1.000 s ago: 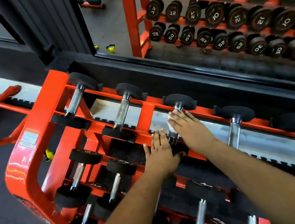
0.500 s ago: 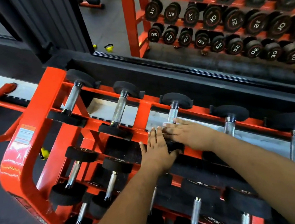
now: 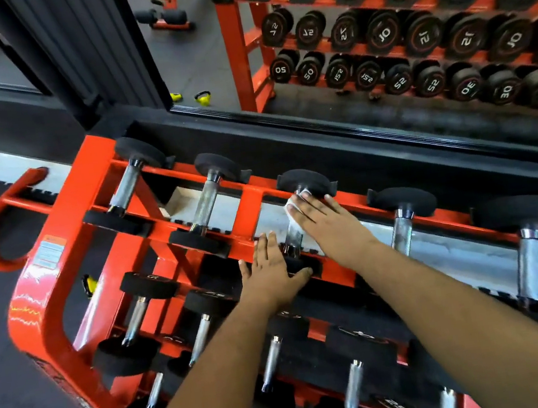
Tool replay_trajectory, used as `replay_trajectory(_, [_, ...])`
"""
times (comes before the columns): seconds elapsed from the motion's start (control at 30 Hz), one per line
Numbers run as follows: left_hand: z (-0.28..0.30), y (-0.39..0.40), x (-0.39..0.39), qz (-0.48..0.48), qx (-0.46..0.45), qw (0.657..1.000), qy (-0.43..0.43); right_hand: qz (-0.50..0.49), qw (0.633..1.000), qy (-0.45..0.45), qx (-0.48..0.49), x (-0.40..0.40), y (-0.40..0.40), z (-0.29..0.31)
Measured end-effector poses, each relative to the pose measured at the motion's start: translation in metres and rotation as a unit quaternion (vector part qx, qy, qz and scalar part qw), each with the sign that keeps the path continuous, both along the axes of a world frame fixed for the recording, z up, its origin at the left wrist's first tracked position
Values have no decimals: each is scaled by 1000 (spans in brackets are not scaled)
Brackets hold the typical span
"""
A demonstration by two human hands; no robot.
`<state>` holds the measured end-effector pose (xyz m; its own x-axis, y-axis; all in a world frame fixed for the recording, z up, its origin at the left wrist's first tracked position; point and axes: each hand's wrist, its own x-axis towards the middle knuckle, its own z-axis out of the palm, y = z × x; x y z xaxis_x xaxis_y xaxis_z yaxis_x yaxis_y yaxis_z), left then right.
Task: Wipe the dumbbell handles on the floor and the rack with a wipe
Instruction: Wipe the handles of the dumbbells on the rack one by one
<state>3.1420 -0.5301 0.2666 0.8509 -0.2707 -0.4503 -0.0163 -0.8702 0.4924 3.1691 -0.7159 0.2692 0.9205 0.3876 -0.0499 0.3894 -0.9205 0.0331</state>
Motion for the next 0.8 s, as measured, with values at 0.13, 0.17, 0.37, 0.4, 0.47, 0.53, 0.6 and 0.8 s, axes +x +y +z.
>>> replay_trajectory(0.13, [-3,3,1,-8,-17,1000,-4,24,999,30,30,-15,8,-14])
replay_trajectory(0.17, [-4,4,0,-8,-20,1000,-9,51,997,41,32,-21,3,-18])
replay_trajectory(0.37, [-14,4,-3,-3,-40,999,-36,-15,998,-44,-48,5,3,-13])
replay_trajectory(0.4, [-14,3,-3,-1,-44,998,-37,-37,997,-52,-46,8,11,-12])
replay_trajectory(0.47, [-16,3,-3,1,-53,998,-39,-14,997,-34,-71,8,24,-12])
replay_trajectory(0.53, [-17,3,-4,2,-60,997,-42,67,992,0,-110,1,27,-13])
replay_trajectory(0.6, [-16,3,-3,3,-66,997,-42,121,989,33,-78,-6,18,-10])
replay_trajectory(0.8, [-14,3,-5,5,-61,997,-48,82,990,77,83,-33,-11,-2])
